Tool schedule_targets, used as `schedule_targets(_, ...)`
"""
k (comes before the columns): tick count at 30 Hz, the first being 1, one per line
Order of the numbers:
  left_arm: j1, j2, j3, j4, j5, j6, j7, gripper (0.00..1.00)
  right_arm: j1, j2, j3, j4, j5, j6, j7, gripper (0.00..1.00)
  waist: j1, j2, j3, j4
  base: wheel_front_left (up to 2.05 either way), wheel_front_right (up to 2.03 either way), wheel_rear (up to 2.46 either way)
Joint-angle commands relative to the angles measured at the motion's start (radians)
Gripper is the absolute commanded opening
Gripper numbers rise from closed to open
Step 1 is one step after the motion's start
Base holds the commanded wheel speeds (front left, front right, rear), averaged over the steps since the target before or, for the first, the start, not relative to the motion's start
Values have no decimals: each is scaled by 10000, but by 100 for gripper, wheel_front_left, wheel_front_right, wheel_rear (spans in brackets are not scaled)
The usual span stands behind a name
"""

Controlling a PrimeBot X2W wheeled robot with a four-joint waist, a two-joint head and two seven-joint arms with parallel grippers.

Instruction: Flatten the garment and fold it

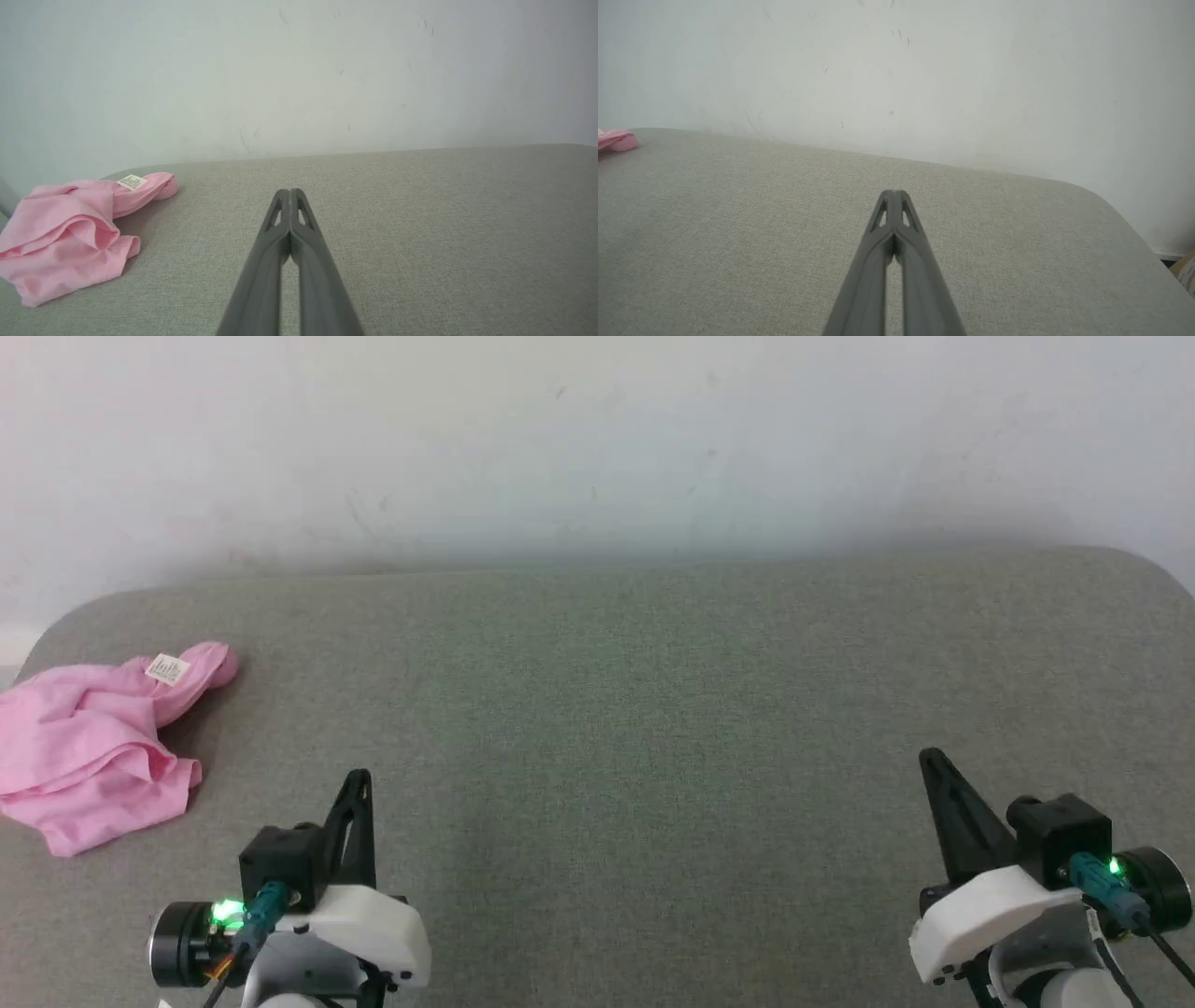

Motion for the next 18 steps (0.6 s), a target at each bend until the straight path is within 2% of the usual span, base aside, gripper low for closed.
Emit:
schedule_targets(1,-124,-5,41,-55,66,-81,32,0,-142,38,7,-58,-76,-19,7,0,0,0,0,0,0,0,0)
schedule_targets(18,-124,-5,41,-55,66,-81,32,0,-142,38,7,-58,-76,-19,7,0,0,0,0,0,0,0,0)
